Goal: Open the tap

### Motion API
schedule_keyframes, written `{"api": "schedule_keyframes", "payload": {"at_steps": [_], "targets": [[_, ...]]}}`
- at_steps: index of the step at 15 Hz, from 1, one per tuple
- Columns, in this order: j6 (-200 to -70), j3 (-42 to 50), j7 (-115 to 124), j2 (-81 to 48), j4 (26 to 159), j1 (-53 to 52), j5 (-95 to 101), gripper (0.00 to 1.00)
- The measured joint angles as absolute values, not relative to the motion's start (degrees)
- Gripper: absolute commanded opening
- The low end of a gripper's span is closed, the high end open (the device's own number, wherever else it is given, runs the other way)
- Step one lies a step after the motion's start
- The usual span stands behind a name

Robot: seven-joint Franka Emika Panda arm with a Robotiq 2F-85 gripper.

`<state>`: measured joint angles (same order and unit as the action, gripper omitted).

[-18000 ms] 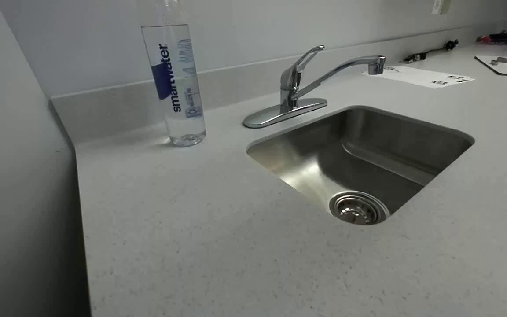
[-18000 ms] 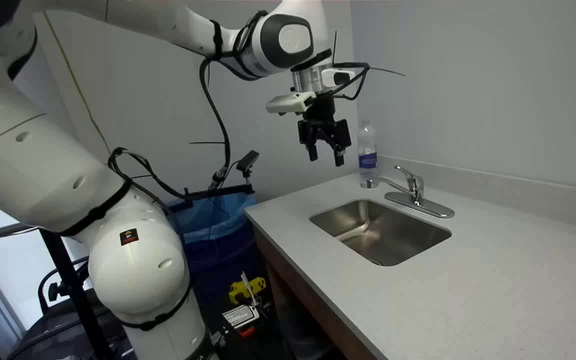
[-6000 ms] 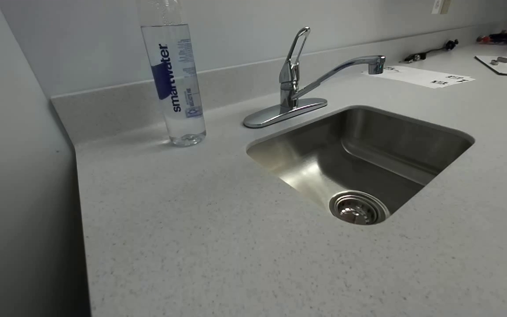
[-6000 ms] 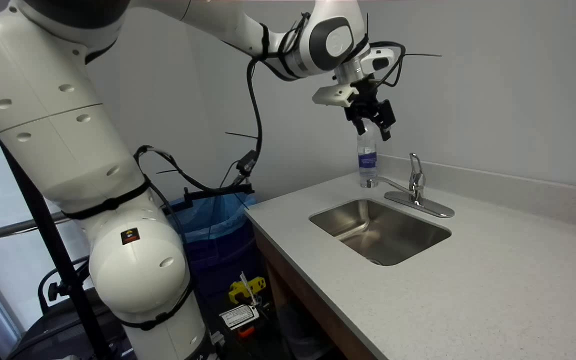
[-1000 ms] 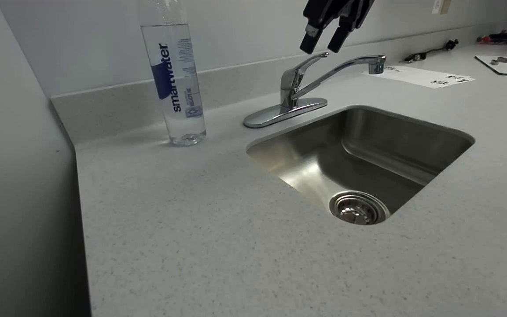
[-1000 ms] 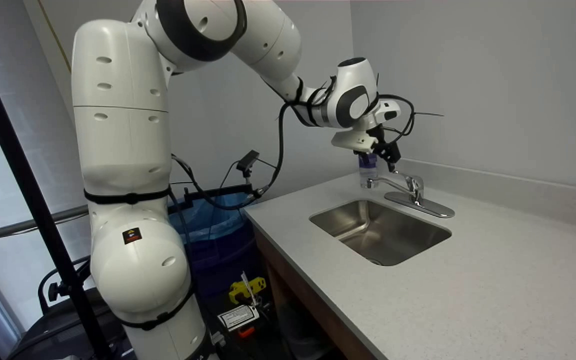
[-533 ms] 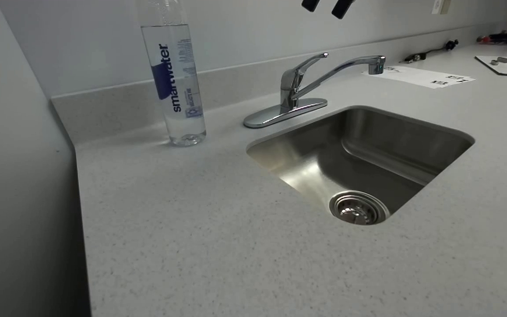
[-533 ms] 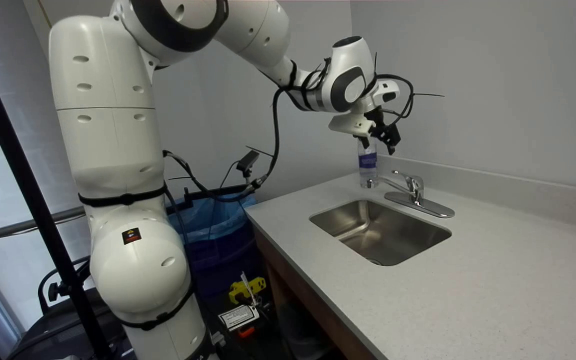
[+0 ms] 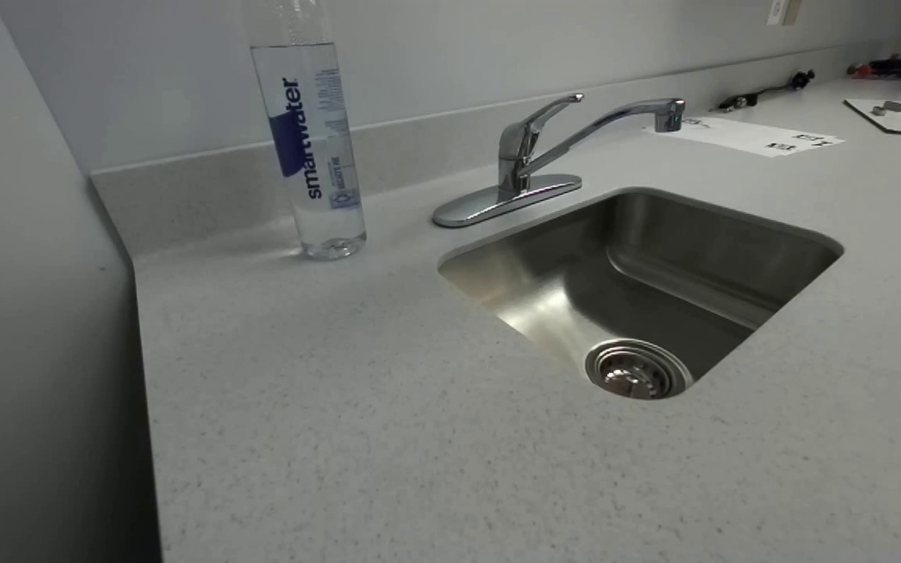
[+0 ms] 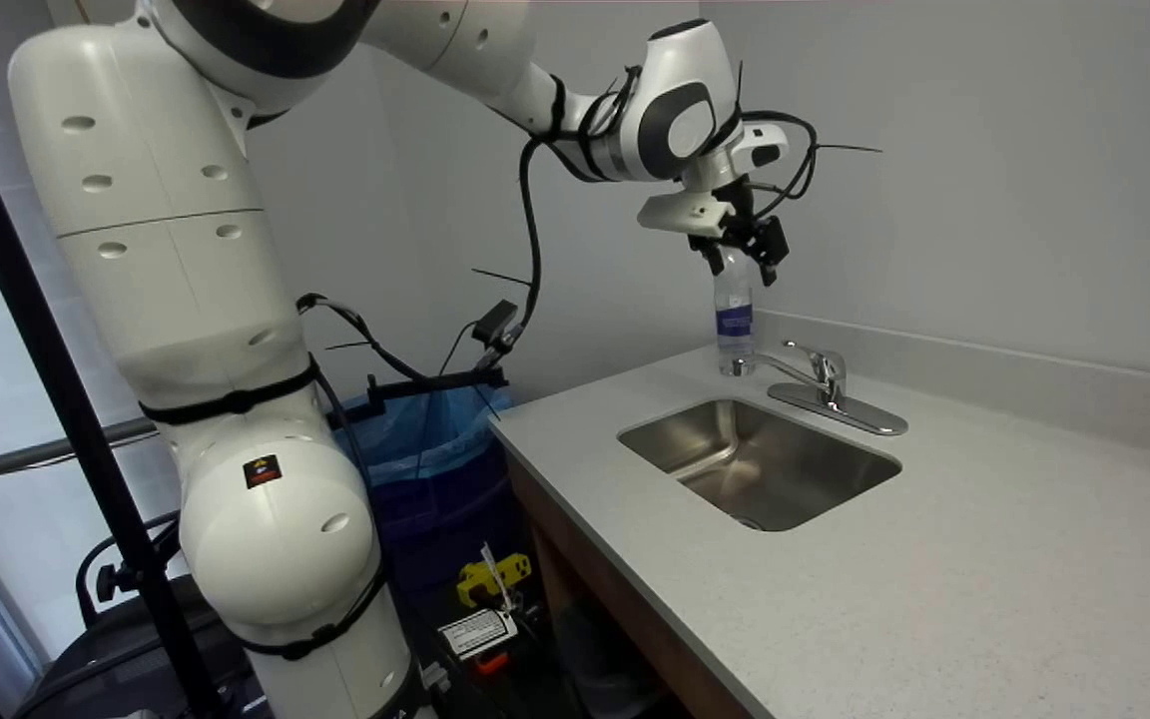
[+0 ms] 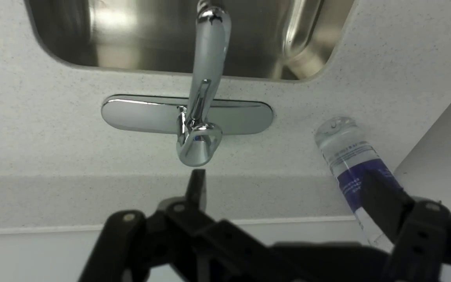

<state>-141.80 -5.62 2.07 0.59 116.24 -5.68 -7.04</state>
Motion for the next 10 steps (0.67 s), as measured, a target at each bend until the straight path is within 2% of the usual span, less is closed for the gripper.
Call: {"api": "schedule_keyframes", "payload": {"at_steps": [10], "targets": [[-135.89, -2.26, 2.11, 13.17, 124.65, -5.18, -7.04, 1.00]]}}
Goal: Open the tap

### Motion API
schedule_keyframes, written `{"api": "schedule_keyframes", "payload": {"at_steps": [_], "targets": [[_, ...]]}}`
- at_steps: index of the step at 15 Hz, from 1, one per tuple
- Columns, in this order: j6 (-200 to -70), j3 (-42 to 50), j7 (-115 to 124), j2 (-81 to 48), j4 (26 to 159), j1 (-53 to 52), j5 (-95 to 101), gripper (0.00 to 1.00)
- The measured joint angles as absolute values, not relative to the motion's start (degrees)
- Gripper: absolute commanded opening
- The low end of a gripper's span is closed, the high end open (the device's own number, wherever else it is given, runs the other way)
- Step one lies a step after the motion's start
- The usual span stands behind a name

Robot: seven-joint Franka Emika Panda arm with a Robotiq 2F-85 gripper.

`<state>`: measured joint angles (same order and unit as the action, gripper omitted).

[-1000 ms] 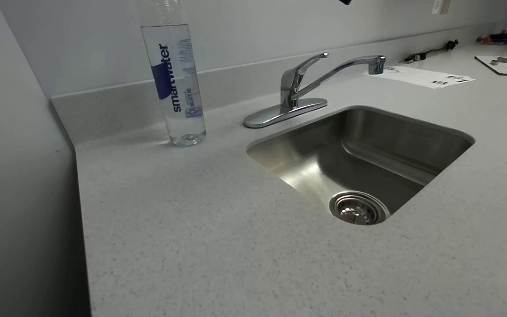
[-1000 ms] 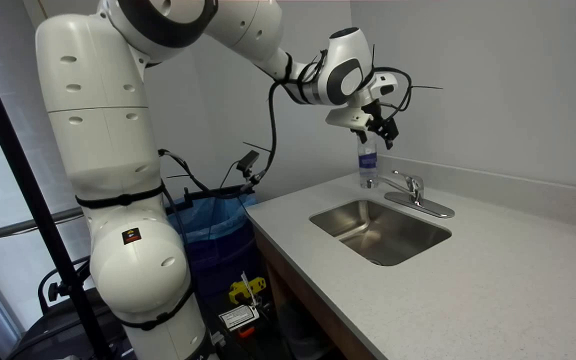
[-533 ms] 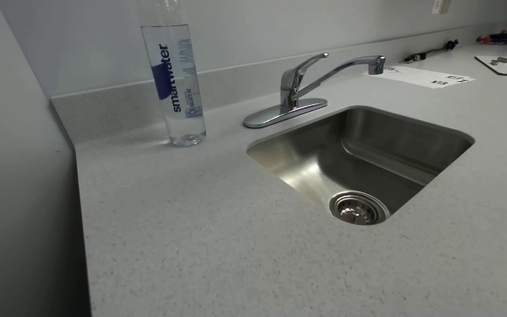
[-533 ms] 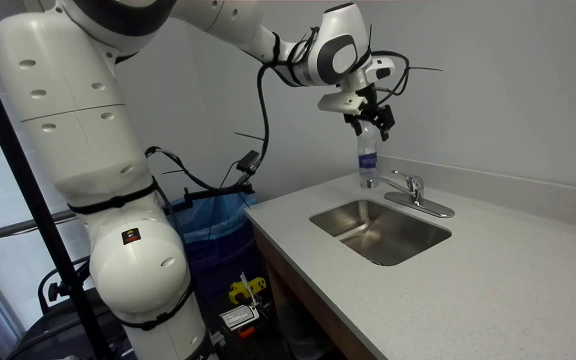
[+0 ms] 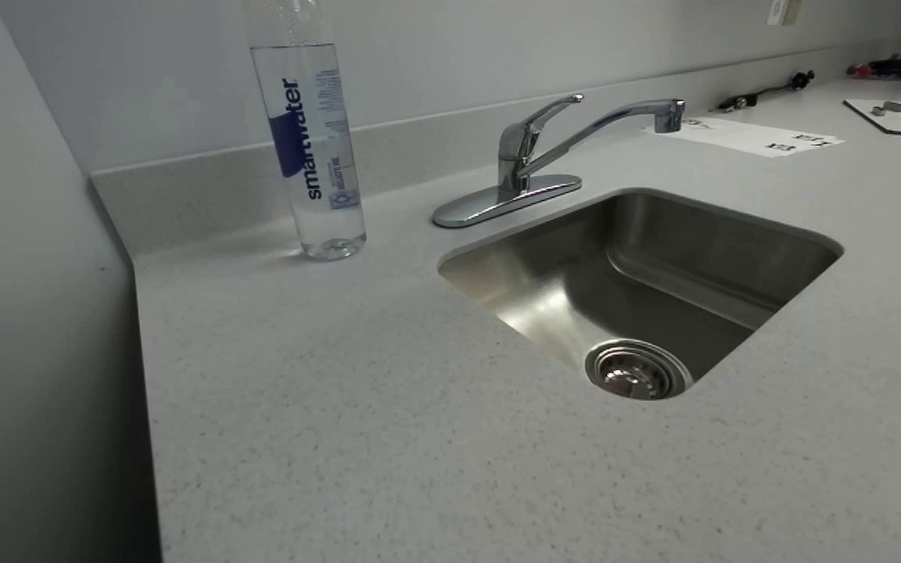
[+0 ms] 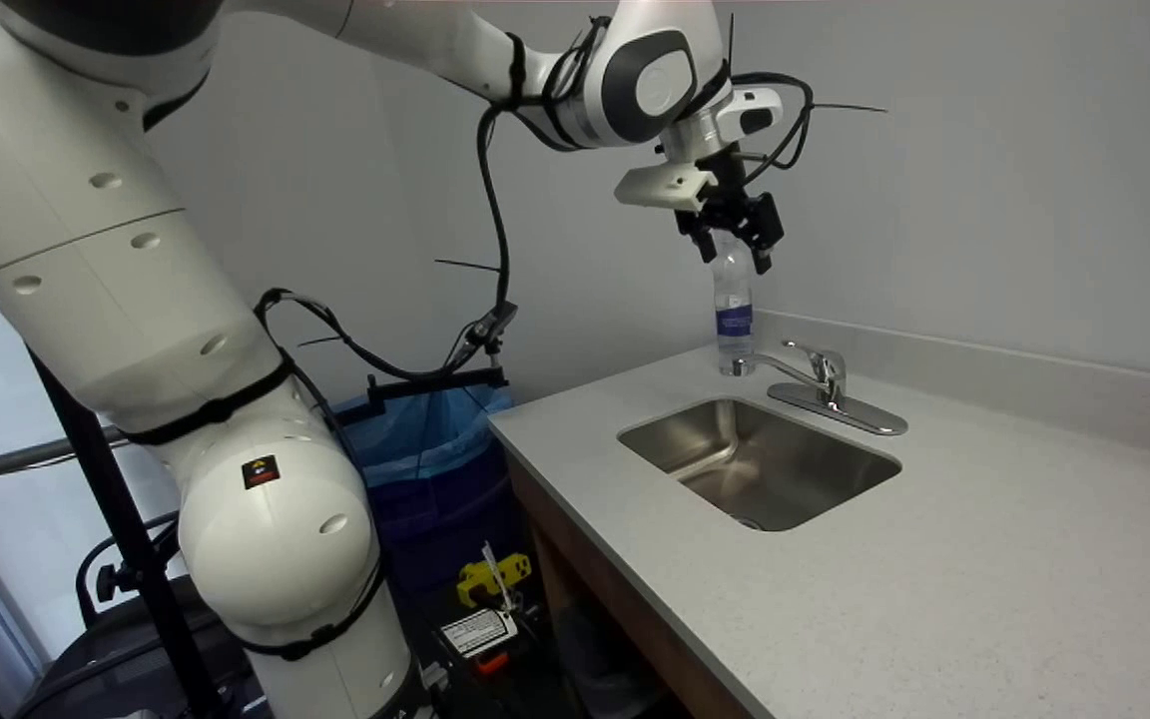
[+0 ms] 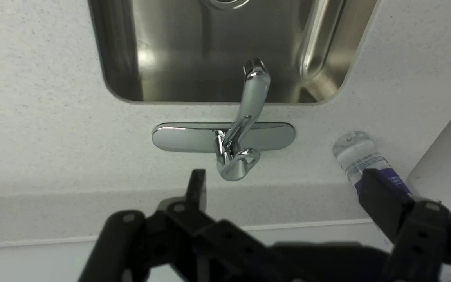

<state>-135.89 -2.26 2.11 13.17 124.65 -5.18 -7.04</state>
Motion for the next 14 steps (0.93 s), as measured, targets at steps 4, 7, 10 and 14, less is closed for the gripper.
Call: {"api": "schedule_keyframes", "payload": {"at_steps": [4, 7, 10, 14], "targets": [[-134.79, -1.39, 2.11, 17.45, 127.89, -5.05, -7.04, 1.00], [-134.70, -1.03, 2.15, 19.48, 129.57, -5.02, -7.04, 1.00], [-134.69, -0.98, 2.16, 19.99, 130.05, -5.02, -7.04, 1.00], [-134.71, -1.02, 2.16, 19.67, 130.05, -5.02, -7.04, 1.00]]}}
